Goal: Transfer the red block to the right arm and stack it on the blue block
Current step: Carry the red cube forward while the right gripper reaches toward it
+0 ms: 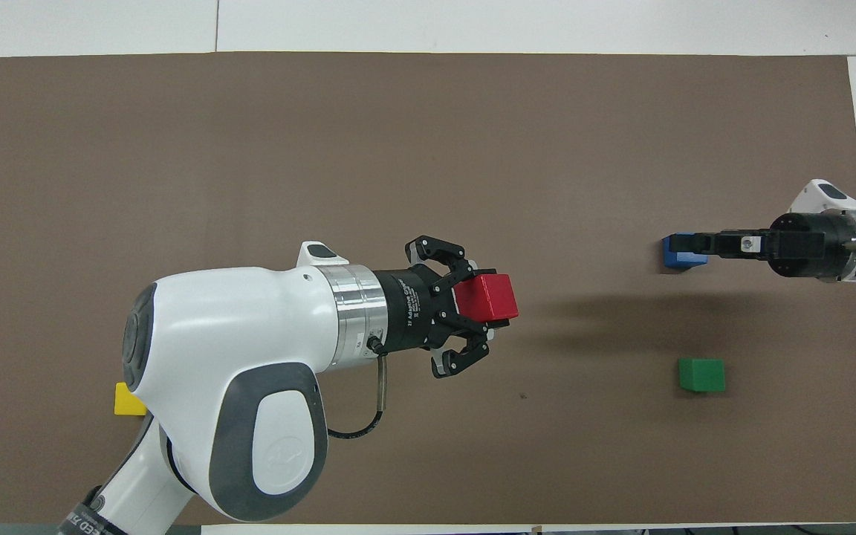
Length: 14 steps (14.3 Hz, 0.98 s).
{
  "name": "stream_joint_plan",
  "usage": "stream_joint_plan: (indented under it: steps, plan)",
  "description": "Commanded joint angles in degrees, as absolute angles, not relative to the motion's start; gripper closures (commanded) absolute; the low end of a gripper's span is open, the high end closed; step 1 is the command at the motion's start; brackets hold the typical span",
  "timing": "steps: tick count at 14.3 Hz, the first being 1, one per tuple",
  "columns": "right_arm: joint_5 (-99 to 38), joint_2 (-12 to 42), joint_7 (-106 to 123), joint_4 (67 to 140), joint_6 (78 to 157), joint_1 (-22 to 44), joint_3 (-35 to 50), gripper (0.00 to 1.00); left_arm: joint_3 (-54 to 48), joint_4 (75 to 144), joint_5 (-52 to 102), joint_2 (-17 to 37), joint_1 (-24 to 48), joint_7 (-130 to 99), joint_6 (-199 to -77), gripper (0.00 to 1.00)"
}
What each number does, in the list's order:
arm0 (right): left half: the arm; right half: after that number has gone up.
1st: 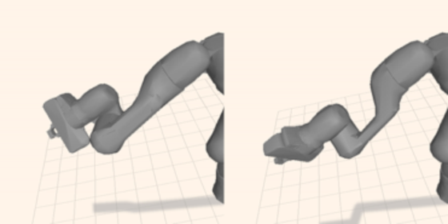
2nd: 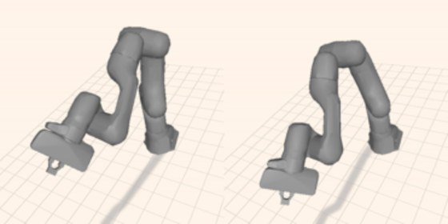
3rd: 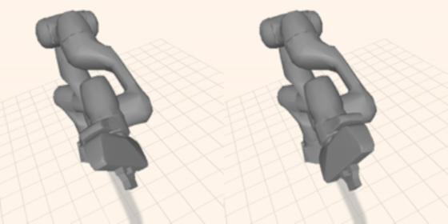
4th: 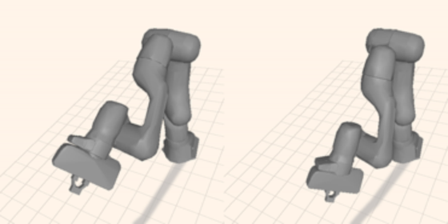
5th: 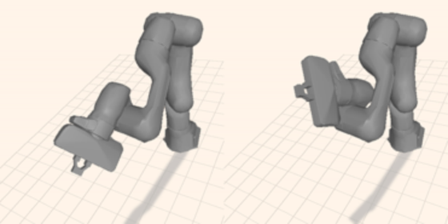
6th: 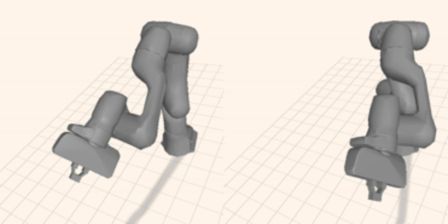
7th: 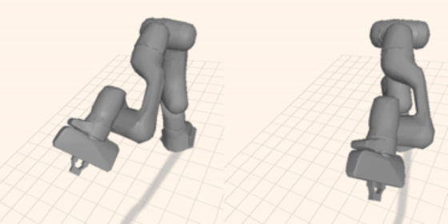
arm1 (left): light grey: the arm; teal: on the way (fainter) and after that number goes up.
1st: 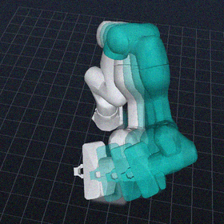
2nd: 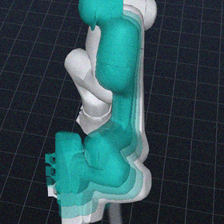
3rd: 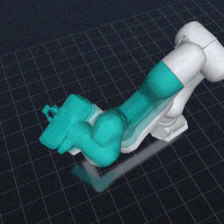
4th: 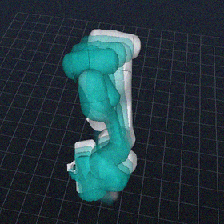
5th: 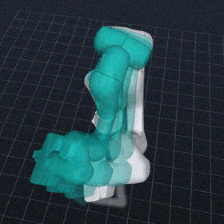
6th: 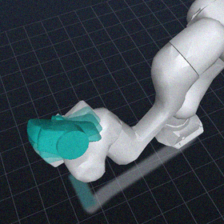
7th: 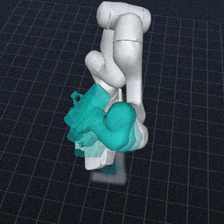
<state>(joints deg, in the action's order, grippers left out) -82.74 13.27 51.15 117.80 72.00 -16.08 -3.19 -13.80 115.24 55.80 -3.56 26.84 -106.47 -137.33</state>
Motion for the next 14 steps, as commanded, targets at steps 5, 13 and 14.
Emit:
stream_joint_plan:
  steps: [5, 13, 14]
  plan:
    - [-92.3, 20.3, 53.9, 117.9, 58.3, -12.2, -2.3, 0.00, -13.4, 114.4, 57.8, -3.6, 32.3, -108.5, -147.0, 1.00]
    - [-97.1, 20.5, 56.9, 121.0, 57.7, -5.5, -2.3, 0.00, -14.2, 107.9, 57.2, 2.1, 37.5, -107.2, -155.7, 1.00]
    - [-97.4, 20.4, 57.0, 121.5, 57.5, -5.3, -2.2, 0.00, -14.2, 107.1, 55.7, 3.5, 37.5, -105.6, -155.4, 1.00]
